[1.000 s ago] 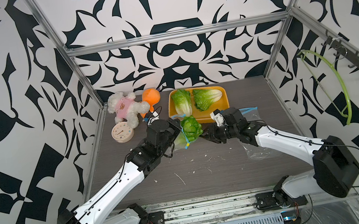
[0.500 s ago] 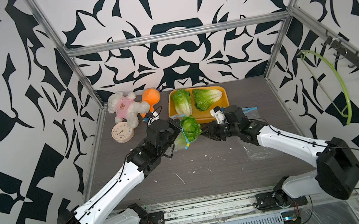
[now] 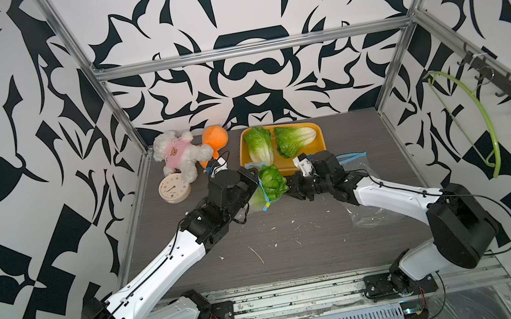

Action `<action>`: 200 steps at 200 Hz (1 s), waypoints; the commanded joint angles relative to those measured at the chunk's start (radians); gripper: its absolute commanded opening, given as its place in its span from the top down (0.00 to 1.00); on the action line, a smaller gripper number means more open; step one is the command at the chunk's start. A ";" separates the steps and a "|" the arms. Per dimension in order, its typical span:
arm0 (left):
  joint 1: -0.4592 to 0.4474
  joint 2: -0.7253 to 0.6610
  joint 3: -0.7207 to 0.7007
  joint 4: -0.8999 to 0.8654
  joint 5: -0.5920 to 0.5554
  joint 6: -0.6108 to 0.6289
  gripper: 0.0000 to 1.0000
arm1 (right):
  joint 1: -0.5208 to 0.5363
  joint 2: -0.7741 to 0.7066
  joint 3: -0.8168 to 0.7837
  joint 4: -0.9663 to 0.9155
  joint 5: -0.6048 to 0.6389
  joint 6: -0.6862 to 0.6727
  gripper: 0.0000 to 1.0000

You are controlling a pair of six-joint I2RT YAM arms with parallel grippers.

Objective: Put the chinese cabbages into a zipper bag and zip it
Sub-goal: Adjust the zipper food storage bag at the center of the board.

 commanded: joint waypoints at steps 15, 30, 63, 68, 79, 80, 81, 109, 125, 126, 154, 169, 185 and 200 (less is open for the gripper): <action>0.004 -0.009 0.010 0.025 0.006 0.013 1.00 | 0.011 -0.011 0.026 0.067 -0.015 -0.005 1.00; 0.004 -0.023 0.008 0.003 -0.007 0.026 1.00 | 0.010 -0.024 0.035 0.054 -0.012 -0.020 1.00; 0.009 -0.073 0.042 -0.104 -0.054 0.131 1.00 | 0.018 -0.080 0.085 -0.021 -0.001 -0.074 1.00; 0.013 -0.079 0.060 -0.136 -0.058 0.154 1.00 | 0.022 -0.090 0.100 -0.038 0.002 -0.085 1.00; 0.016 -0.092 0.106 -0.214 -0.078 0.202 1.00 | 0.034 -0.113 0.148 -0.097 0.010 -0.116 1.00; 0.016 -0.093 0.109 -0.220 -0.080 0.206 1.00 | 0.036 -0.114 0.152 -0.102 0.011 -0.119 1.00; 0.016 -0.094 0.113 -0.225 -0.082 0.209 1.00 | 0.037 -0.115 0.156 -0.108 0.011 -0.121 1.00; 0.016 -0.136 0.162 -0.292 -0.110 0.285 1.00 | 0.061 -0.146 0.271 -0.209 0.026 -0.170 1.00; 0.016 -0.154 0.188 -0.325 -0.119 0.317 1.00 | 0.065 -0.148 0.335 -0.259 0.025 -0.194 1.00; 0.016 -0.154 0.190 -0.327 -0.121 0.319 1.00 | 0.066 -0.148 0.339 -0.263 0.026 -0.195 1.00; 0.016 -0.156 0.269 -0.406 -0.152 0.402 1.00 | 0.078 -0.138 0.434 -0.317 0.025 -0.226 1.00; 0.016 -0.137 0.330 -0.451 -0.158 0.450 1.00 | 0.093 -0.125 0.498 -0.348 0.019 -0.251 1.00; 0.016 -0.103 0.405 -0.523 -0.166 0.500 1.00 | 0.111 -0.106 0.584 -0.411 0.015 -0.291 1.00; 0.016 -0.083 0.448 -0.567 -0.176 0.524 1.00 | 0.115 -0.088 0.629 -0.440 -0.003 -0.303 1.00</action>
